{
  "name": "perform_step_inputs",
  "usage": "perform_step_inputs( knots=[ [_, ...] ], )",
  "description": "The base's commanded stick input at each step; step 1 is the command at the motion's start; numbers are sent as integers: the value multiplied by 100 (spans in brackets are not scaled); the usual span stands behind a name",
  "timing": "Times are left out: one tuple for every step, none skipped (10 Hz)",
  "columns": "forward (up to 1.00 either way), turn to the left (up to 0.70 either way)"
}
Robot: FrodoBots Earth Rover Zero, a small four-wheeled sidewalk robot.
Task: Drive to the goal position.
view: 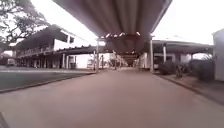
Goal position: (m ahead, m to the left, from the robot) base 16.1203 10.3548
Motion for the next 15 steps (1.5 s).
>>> perform_step_inputs(
  knots=[
    [85, 0],
    [85, 0],
    [85, 0],
    [85, 0],
    [85, 0],
    [85, 0],
    [85, 0],
    [85, 0],
    [85, 0],
    [85, 0],
    [85, 0],
    [85, 0],
    [85, 0],
    [85, 0],
    [85, 0]
  ],
)
